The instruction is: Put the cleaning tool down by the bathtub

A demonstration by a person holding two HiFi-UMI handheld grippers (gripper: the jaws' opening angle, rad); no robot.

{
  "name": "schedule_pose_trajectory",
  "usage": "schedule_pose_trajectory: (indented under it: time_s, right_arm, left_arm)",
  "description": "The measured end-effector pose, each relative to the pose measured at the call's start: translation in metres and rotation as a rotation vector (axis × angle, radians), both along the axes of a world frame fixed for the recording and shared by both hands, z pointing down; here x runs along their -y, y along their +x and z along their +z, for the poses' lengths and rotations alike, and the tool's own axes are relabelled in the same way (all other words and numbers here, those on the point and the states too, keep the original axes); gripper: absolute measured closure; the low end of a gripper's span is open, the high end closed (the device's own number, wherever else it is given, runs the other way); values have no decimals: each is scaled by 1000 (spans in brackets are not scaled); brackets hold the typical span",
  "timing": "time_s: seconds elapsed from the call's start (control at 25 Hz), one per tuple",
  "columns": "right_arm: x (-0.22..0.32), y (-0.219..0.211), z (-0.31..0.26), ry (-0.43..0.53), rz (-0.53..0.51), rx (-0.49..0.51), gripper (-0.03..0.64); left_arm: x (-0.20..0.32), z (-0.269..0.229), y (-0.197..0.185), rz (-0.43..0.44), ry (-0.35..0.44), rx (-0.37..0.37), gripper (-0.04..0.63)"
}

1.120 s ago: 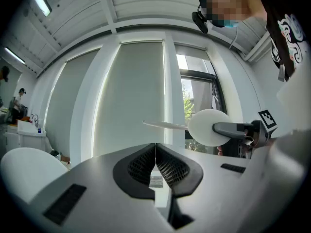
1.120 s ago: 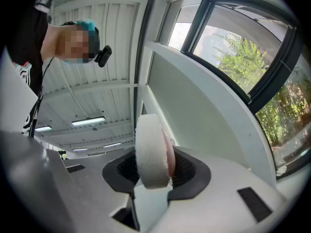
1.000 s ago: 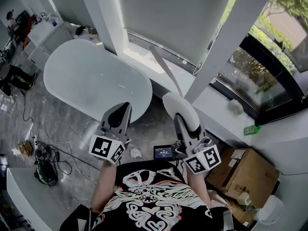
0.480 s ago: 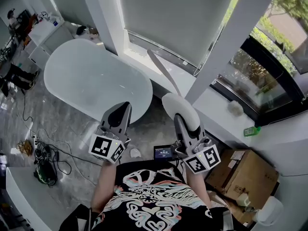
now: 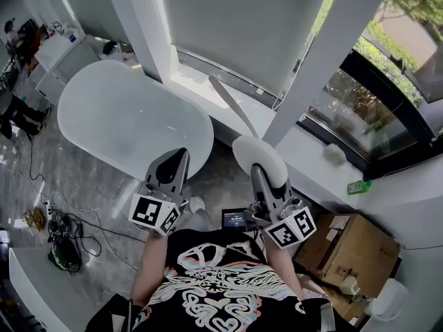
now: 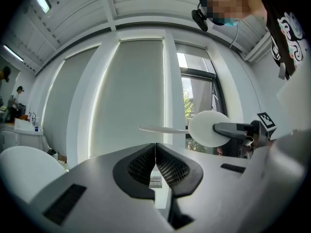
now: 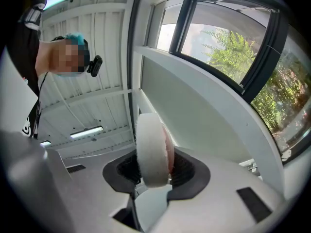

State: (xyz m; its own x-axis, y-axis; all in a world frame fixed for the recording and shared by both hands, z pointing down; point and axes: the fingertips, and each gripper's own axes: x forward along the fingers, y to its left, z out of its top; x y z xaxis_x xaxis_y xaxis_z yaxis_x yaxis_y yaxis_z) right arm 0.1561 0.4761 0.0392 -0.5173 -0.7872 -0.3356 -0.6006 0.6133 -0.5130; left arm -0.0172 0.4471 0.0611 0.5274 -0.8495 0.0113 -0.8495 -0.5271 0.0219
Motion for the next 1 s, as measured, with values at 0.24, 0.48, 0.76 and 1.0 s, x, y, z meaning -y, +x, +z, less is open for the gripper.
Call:
schedule_pose_trajectory:
  time_s: [0.24,0.48,0.76,1.0]
  right_arm:
    - [34,0,4,-21,14,2,465]
    - [92,-9,8,-32,34,-14,465]
    - [176,-33,0,-40,60,-23,465]
    - [251,-64,2,-65,72,-37,465]
  left_arm:
    - [37,2,0,14,-12,-11,578]
    - [101,9,-8,38,-23,-25,578]
    - [194,2,-28,75,-29,-33,578]
    - [273,-1,-60,74,-28,-37,578]
